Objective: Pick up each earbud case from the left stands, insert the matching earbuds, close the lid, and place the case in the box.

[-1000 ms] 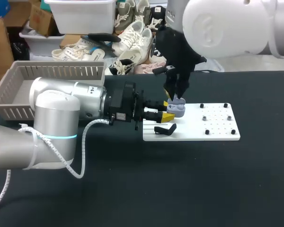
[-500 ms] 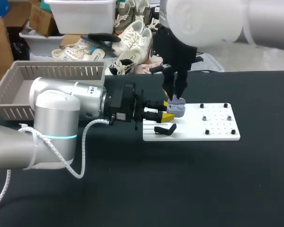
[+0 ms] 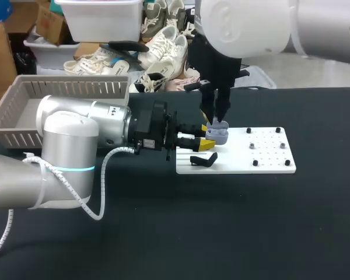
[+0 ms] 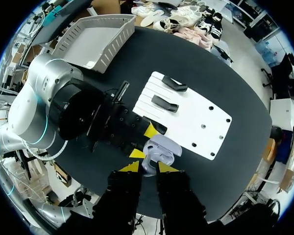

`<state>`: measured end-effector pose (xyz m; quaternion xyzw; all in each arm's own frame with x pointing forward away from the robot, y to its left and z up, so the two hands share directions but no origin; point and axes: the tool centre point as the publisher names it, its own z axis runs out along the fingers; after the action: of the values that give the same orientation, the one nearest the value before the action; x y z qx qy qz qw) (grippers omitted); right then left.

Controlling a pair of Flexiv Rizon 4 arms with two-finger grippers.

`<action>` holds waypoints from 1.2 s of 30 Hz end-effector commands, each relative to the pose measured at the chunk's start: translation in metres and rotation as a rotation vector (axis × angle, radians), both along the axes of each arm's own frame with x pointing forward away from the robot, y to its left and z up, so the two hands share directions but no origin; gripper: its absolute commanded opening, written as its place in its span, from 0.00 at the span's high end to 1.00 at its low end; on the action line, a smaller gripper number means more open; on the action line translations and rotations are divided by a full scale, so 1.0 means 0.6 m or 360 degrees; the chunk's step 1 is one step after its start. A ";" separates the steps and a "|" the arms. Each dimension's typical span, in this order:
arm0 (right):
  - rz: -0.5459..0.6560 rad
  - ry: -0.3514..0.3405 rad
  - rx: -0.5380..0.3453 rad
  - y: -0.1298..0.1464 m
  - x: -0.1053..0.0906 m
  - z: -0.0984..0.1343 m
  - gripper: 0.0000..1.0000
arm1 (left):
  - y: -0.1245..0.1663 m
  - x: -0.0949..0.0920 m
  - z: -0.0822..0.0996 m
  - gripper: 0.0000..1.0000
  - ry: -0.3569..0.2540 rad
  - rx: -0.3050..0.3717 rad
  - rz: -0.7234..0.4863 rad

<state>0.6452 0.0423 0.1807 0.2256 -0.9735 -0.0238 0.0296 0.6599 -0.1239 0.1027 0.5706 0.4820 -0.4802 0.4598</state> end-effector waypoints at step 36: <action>0.0016 0.0062 -0.0015 0.005 0.010 -0.024 1.00 | 0.000 -0.002 -0.001 1.00 -0.0002 -0.0002 0.0007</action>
<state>0.6502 0.0446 0.1668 0.2299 -0.9718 -0.0238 0.0475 0.6599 -0.1239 0.1027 0.5706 0.4820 -0.4802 0.4598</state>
